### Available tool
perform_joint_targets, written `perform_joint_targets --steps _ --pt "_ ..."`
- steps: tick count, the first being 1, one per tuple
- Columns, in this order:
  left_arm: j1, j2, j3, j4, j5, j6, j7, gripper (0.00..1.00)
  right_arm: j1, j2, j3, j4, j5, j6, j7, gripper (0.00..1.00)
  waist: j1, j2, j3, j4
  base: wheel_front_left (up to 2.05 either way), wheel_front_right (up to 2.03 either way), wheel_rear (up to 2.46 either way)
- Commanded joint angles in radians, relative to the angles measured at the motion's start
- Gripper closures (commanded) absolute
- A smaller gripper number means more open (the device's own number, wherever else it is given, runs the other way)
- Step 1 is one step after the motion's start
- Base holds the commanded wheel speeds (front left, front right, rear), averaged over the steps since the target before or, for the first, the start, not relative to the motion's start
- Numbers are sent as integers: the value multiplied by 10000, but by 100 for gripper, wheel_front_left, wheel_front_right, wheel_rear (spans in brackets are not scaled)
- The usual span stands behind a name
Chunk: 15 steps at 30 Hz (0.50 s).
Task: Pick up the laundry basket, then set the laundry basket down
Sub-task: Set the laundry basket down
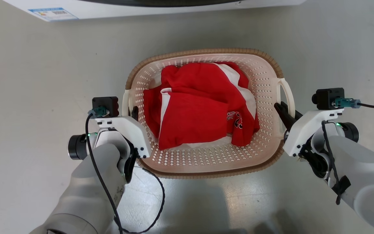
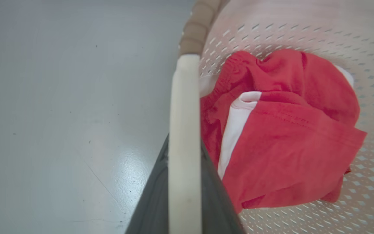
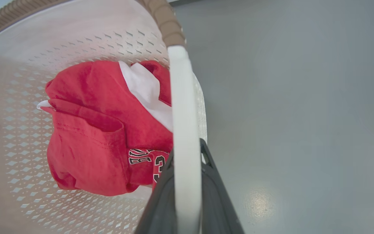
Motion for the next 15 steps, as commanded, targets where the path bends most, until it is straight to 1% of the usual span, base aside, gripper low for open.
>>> perform_joint_targets --steps 1,8,15 --pt "-192 275 185 -107 -91 186 -133 100 262 -252 75 -100 21 73 -135 100 0 0 149 25 0 0 0" --pt "-421 275 315 -261 -47 329 -136 100 51 -362 87 -156 -10 73 -200 100 0 0 554 61 0 0 0" --pt "-529 275 365 -267 -115 308 -136 100 -103 -435 95 -209 3 73 -173 100 0 0 875 112 0 0 0"
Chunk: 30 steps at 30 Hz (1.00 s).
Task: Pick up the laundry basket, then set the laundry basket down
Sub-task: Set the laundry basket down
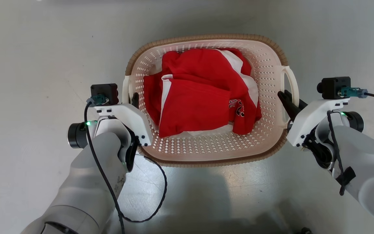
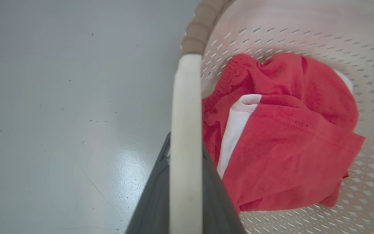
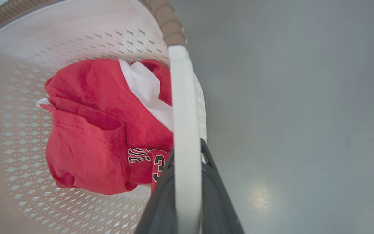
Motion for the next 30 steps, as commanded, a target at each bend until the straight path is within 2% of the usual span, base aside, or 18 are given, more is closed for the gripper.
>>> perform_joint_targets --steps 1,17,30 --pt "-90 288 213 -70 -111 112 -136 100 298 -237 94 -62 1 73 -134 100 0 0 69 21 0 0 0" --pt "-290 288 268 -411 66 417 -137 100 102 -282 102 -162 -18 73 -288 100 0 0 573 156 0 0 0" --pt "-295 288 530 -463 428 493 -137 100 64 -203 104 -170 -1 73 -364 100 0 0 715 159 0 0 0"
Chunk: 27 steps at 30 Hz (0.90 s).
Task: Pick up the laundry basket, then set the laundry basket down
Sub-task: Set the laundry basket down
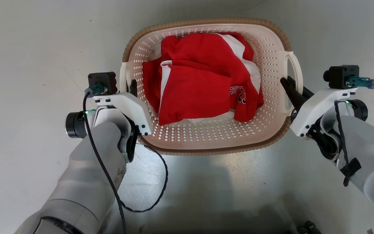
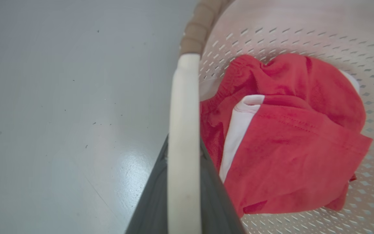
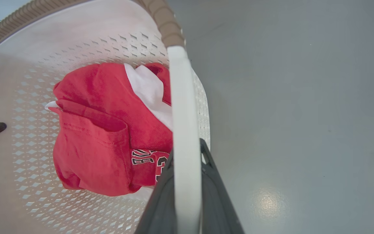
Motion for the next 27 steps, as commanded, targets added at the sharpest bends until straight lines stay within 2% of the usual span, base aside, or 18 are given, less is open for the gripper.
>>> perform_joint_targets --steps 1,4,5,6,7,8,9,27 --pt "-11 238 237 -82 128 114 -91 100 482 -7 122 -31 -1 42 -46 100 0 0 1 1 0 0 0" --pt "9 238 297 -82 195 122 -91 100 507 18 122 -19 7 42 -38 100 0 0 -18 -2 0 0 0" --pt "19 238 310 -73 215 122 -91 100 514 29 122 -12 13 42 -29 78 0 0 -31 -5 0 0 0" --pt "29 238 322 -63 233 124 -91 90 518 41 122 0 20 42 -22 56 0 0 -45 -9 0 0 0" --pt "39 238 331 -48 246 125 -91 63 521 55 122 19 29 42 -18 9 0 0 -61 -15 0 0 0" --pt "53 238 338 -30 250 122 -91 15 525 74 122 43 37 42 -14 0 0 0 -81 -22 0 0 0" --pt "67 238 343 -18 253 122 -91 0 529 95 122 68 46 42 -7 0 0 0 -102 -31 0 0 0" --pt "193 238 398 106 366 167 -91 0 662 258 123 114 187 42 -144 0 0 0 -574 -156 0 0 0"
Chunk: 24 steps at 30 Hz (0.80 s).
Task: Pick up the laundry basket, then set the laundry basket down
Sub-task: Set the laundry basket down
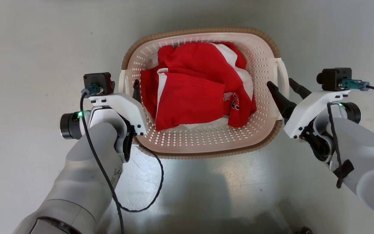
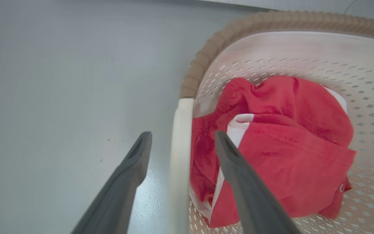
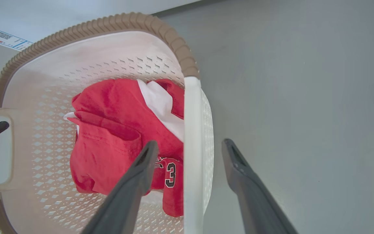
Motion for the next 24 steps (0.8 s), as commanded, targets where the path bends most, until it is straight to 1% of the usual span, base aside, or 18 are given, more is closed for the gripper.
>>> perform_joint_targets --steps 1,10,18,20,24 --pt "203 202 225 -32 105 80 -61 0 644 -20 106 16 129 44 -166 0 0 0 -118 -31 0 0 0" --pt "877 394 758 -275 754 31 -61 0 1052 49 78 -24 520 44 -301 0 0 0 -1153 -209 0 0 0" --pt "1823 629 1450 -1172 1576 -236 -61 0 1593 -75 -20 -370 504 44 -399 0 0 0 -2509 -280 0 0 0" --pt "2287 698 1834 -1588 1892 -312 -61 0 1774 -110 -341 -606 319 44 -408 0 0 0 -3114 -304 0 0 0" --pt "2955 749 2394 -2287 2367 -429 -61 0 2225 -126 -1024 -944 -213 44 -410 0 0 0 -3926 -312 0 0 0"
